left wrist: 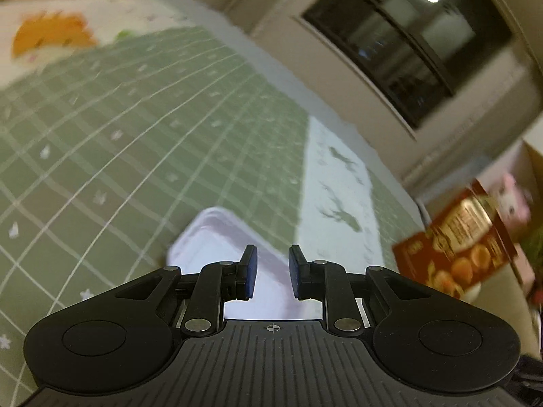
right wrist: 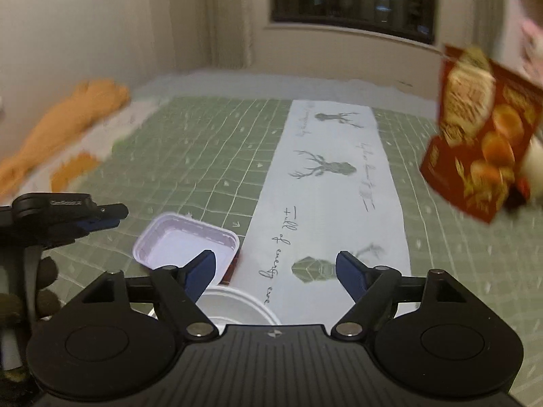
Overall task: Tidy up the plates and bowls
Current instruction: 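Move both tools toward the red-and-white rectangular tray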
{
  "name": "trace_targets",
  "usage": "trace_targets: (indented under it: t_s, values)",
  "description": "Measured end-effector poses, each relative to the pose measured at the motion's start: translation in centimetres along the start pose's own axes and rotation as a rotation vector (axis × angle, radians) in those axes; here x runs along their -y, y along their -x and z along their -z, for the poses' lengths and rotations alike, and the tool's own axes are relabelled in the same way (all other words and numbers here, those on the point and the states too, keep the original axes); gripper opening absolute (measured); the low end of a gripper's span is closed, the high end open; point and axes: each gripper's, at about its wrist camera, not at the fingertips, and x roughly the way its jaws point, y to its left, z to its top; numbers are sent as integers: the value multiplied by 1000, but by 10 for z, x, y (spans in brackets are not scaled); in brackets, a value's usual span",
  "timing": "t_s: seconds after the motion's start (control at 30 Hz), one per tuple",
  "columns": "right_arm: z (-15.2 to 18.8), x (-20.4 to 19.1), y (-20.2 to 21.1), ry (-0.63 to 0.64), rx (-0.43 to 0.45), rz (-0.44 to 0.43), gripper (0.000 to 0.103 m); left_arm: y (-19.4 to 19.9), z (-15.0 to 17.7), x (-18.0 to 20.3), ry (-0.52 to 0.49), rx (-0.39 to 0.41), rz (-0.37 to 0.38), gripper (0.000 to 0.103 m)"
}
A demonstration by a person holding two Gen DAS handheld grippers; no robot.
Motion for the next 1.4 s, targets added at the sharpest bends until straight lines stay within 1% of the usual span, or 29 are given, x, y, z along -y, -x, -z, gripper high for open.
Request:
trace_targets:
  t_s: [0.03,0.07,0.1,0.13,0.17,0.2,0.23,0.27,0.3,0.33,0.4,0.47,0.53,0.6,0.7,0.77,0.87,1.0,1.1,1.2,1.3,1.37,1.4]
  values:
    - [-10,-10,-10,51,-37,26,79,-9,2,-14,31,-16,-20,22]
    - [-18,-19,-20,85,-68,56,79,-19,0,-27,70,-57,-46,22]
    - [-27,-28,-31,108,-98,82,79,-27,-4,-37,102,-96,-37,22]
    - [-35,-37,-47,124,-139,93,79,-30,-8,-45,129,-112,-3,22]
    - [-43,-44,-61,132,-178,88,79,-30,-13,-51,148,-106,19,22]
    - [-51,-51,-76,137,-213,77,79,-29,-17,-54,149,-93,19,22]
    - [-58,-59,-95,140,-252,65,79,-28,-21,-55,132,-84,8,22]
    - [-63,-66,-110,145,-280,60,79,-29,-24,-53,100,-92,-6,22]
    - [-67,-73,-127,150,-306,59,79,-32,-24,-51,56,-117,-19,22]
    - [-70,-80,-144,153,-332,61,79,-35,-23,-49,27,-148,-14,22]
    - [-76,-90,-177,152,-388,66,79,-43,-17,-48,6,-219,40,22]
    - [-78,-93,-205,122,-431,76,79,-52,-10,-43,-17,-272,85,23]
    - [-84,-88,-232,51,-470,76,79,-61,-4,-39,-32,-299,98,23]
    - [-89,-80,-251,-25,-481,76,78,-73,2,-34,-55,-331,95,23]
    - [-91,-77,-274,-47,-482,107,75,-85,9,-34,-58,-374,105,22]
    - [-91,-76,-288,-52,-494,108,73,-89,9,-36,-44,-363,107,22]
    - [-86,-73,-302,-91,-527,88,73,-89,3,-42,-29,-294,70,22]
    - [-75,-73,-305,-185,-595,11,73,-81,-6,-54,6,-205,25,22]
    - [-68,-83,-295,-227,-627,-71,73,-73,-14,-62,29,-163,7,22]
    - [-60,-105,-279,-184,-645,-141,73,-66,-19,-65,27,-137,-17,22]
    - [-57,-123,-268,-117,-633,-141,73,-63,-21,-65,28,-130,-7,22]
    - [-59,-131,-260,-80,-600,-132,73,-61,-23,-66,27,-126,-3,23]
    - [-61,-135,-254,-50,-568,-127,73,-61,-23,-66,27,-124,-3,23]
